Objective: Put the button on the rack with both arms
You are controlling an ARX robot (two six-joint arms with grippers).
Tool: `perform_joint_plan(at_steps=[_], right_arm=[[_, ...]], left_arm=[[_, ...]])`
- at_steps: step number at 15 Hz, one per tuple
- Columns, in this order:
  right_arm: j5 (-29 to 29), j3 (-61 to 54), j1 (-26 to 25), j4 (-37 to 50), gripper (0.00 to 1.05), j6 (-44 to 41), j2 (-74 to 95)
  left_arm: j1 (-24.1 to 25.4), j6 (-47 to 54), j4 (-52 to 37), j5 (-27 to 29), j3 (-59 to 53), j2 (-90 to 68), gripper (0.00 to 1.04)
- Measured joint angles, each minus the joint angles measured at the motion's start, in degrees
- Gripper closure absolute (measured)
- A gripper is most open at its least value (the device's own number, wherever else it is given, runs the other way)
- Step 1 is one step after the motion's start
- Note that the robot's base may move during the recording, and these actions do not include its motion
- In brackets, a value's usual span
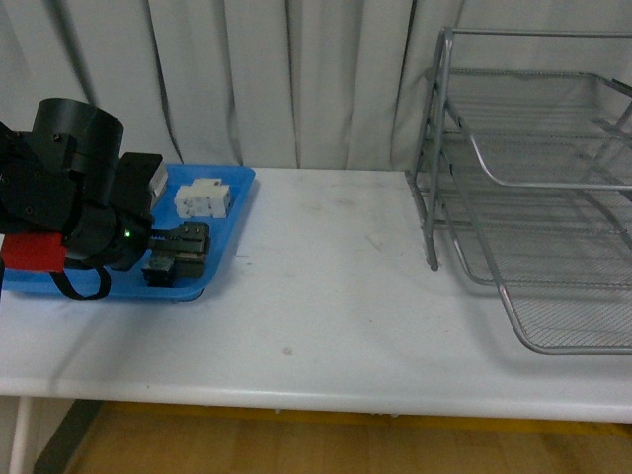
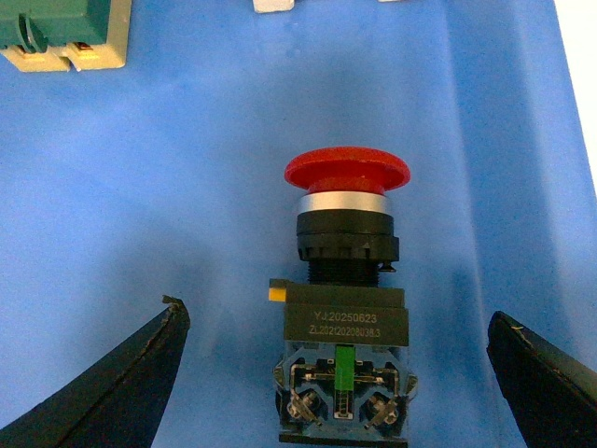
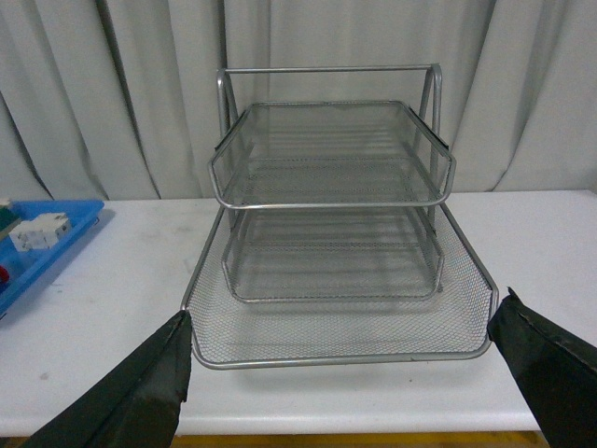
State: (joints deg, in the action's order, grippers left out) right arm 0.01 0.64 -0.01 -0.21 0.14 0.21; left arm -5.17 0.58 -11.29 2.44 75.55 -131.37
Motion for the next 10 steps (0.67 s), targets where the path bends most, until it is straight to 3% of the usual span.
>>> perform_joint_plan(at_steps=[3,4,10], right_arm=[[0.0,0.0,0.0,0.0,0.06,0.0,0.0],[0.0,0.0,0.0,-0.02,0.06,0.0,0.0],[0.0,0.0,0.0,-0.02,0.06,0.0,0.0]], left_arm=[[0.02,0.66,1.16,0.74,1.01,-0.98,0.07],[0.02,0.96,1.09,0.79,1.2,-1.22,0.13],[-0.33,1.33,1.73,1.03,2.93,-2.29,0.67]])
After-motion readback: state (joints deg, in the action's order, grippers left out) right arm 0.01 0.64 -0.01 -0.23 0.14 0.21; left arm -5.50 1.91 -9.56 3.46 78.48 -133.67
